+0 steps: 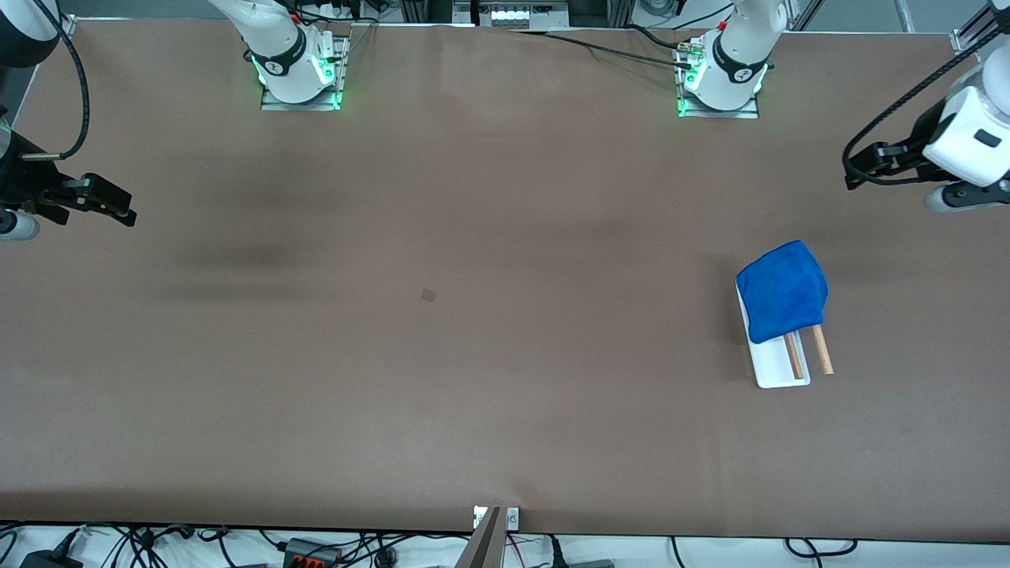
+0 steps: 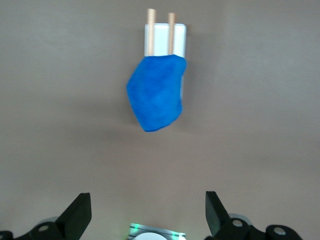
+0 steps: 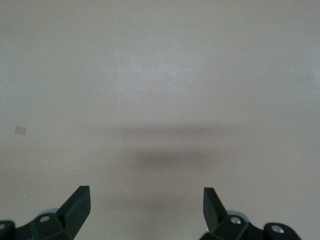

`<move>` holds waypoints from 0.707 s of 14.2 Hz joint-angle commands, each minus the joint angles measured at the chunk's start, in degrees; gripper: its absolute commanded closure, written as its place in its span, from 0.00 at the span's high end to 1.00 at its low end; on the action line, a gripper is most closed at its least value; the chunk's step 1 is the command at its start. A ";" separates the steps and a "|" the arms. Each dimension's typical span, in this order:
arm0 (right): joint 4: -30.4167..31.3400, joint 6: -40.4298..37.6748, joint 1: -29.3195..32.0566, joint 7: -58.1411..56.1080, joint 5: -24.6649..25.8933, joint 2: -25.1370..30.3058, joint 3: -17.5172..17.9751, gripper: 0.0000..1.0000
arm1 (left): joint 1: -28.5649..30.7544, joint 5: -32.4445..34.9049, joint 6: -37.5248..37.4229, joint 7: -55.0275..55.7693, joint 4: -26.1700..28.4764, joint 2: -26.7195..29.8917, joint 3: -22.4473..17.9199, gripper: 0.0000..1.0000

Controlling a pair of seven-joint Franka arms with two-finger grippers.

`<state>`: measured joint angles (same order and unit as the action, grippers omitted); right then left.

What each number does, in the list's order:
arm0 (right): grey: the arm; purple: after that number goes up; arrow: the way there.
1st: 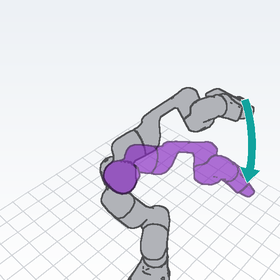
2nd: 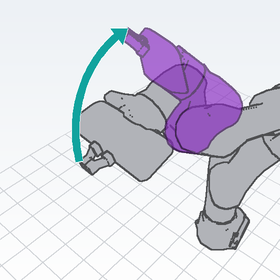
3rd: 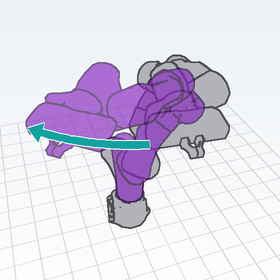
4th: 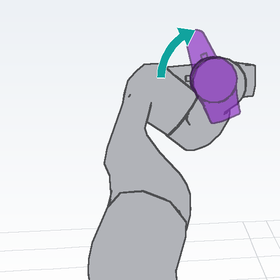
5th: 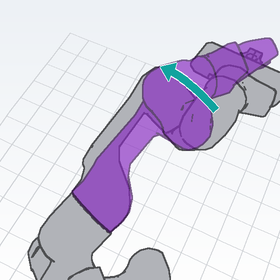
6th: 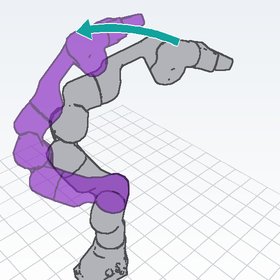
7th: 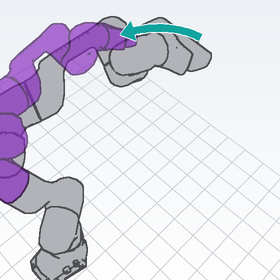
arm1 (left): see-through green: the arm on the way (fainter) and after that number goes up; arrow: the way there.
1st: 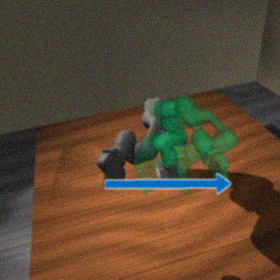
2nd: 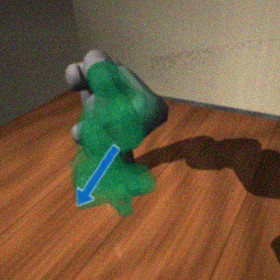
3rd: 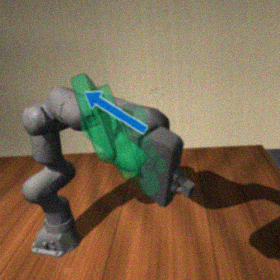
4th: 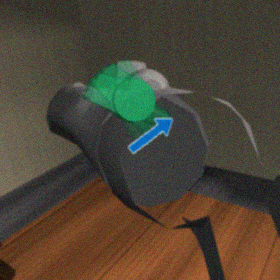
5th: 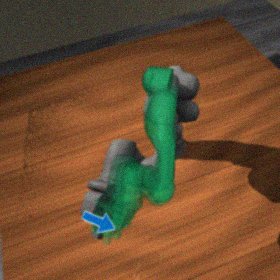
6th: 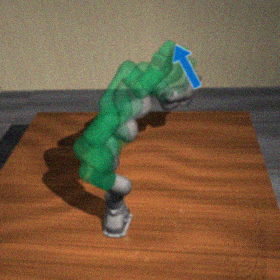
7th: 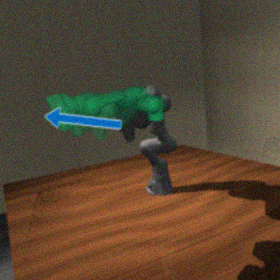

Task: Pass towel and hang on rack

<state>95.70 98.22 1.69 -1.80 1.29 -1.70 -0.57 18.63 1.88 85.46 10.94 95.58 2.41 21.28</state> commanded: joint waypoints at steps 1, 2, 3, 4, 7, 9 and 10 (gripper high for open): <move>0.89 0.57 0.33 0.13 0.20 0.82 0.39 1.00 | -0.44 -3.89 1.63 -2.92 2.51 1.98 -1.94 1.00; 0.89 0.83 0.33 0.04 0.20 0.73 0.39 1.00 | -0.61 -4.25 1.98 -6.08 3.03 2.07 -3.34 1.00; 0.98 0.66 0.33 0.04 0.20 0.82 0.39 1.00 | -0.70 -5.82 3.03 -8.81 4.25 2.50 -5.09 1.00; 0.98 0.66 0.33 0.04 0.20 0.73 0.39 1.00 | -0.96 -6.27 3.39 -10.14 5.92 3.81 -5.63 1.00; 0.98 1.19 0.33 0.04 0.20 0.73 0.39 1.00 | -1.84 -6.19 3.22 -10.15 6.38 4.35 -5.72 1.00; 0.98 1.36 0.24 0.13 0.20 0.82 0.39 1.00 | -1.84 -5.57 2.69 -9.45 6.38 4.35 -5.20 1.00; 0.98 1.45 0.24 0.13 0.20 0.82 0.39 1.00 | -1.84 -5.48 2.60 -9.36 6.29 4.35 -4.94 1.00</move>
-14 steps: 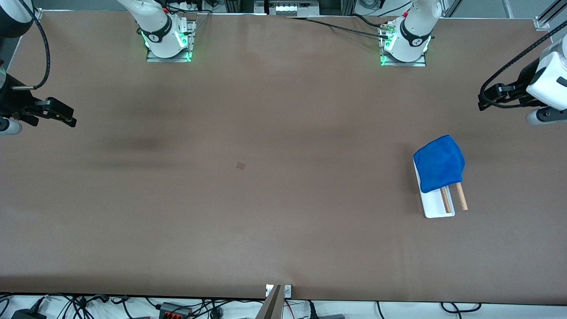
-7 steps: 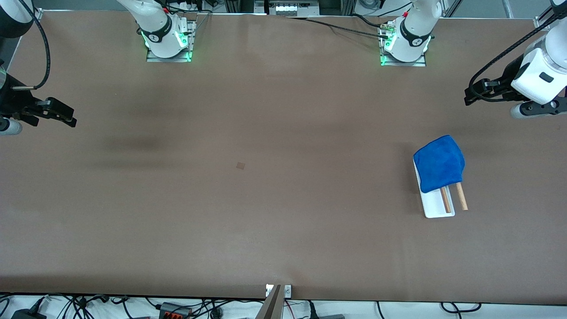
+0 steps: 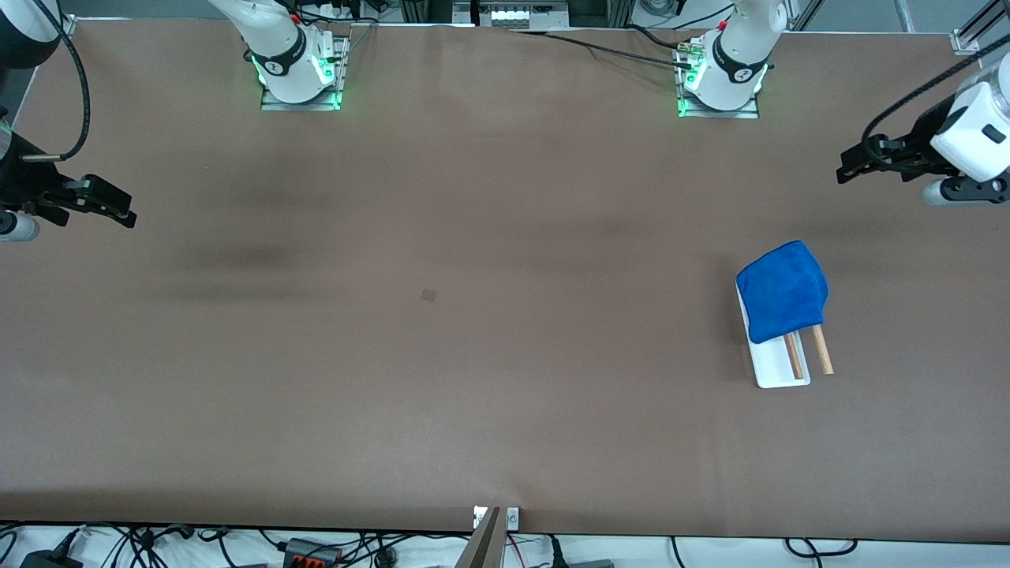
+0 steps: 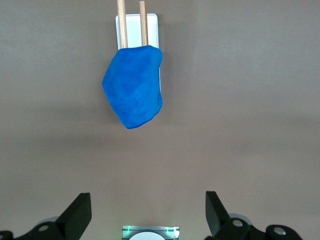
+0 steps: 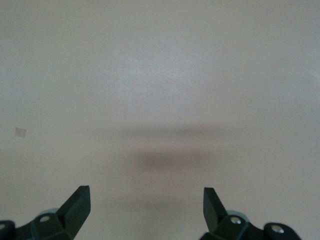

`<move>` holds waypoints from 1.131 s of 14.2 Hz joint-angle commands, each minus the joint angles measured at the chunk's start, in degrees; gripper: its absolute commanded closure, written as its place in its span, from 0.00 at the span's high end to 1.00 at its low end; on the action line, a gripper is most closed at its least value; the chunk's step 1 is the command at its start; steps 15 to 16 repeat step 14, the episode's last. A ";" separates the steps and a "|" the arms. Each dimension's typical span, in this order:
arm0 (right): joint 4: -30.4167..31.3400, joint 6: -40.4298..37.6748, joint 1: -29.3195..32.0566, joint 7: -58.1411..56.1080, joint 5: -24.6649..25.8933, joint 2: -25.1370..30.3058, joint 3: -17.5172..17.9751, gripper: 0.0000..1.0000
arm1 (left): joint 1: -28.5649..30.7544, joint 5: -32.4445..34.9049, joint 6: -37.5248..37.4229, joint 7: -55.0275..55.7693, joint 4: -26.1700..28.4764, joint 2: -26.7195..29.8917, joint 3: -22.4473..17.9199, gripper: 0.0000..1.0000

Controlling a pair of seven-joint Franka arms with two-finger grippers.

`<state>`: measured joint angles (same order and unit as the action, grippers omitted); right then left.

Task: Pass towel and hang on rack

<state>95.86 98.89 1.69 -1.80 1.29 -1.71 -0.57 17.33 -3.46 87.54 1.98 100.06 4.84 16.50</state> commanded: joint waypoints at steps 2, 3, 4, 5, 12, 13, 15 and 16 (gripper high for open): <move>0.82 0.77 0.24 0.13 0.11 0.83 0.39 1.00 | -0.54 -0.15 0.44 -0.40 1.81 1.93 -0.15 1.00; 0.91 0.60 0.24 0.13 0.11 0.83 0.39 1.00 | -0.54 -0.15 0.09 -0.31 1.72 1.85 -0.15 1.00; 0.91 0.77 0.24 0.13 0.11 0.75 0.39 1.00 | -0.54 -0.15 -0.26 -0.31 1.55 1.84 -0.24 1.00; 0.91 1.30 0.24 0.13 0.11 0.66 0.39 1.00 | -0.54 -0.15 -0.36 -0.31 1.37 1.76 -0.24 1.00; 1.35 2.00 0.24 0.13 0.38 0.39 0.39 1.00 | -0.54 -0.15 -0.36 -0.40 1.02 1.76 -0.33 1.00; 1.44 2.00 0.24 0.13 0.38 0.31 0.39 1.00 | -0.54 -0.15 -0.36 -0.40 1.02 1.76 -0.33 1.00; 1.44 2.00 0.24 0.13 0.38 0.39 0.39 1.00 | -0.54 -0.15 -0.36 -0.40 1.02 1.76 -0.41 1.00; 1.44 2.00 0.24 0.13 0.38 0.39 0.39 1.00 | -0.54 -0.15 -0.36 -0.40 1.02 1.76 -0.41 1.00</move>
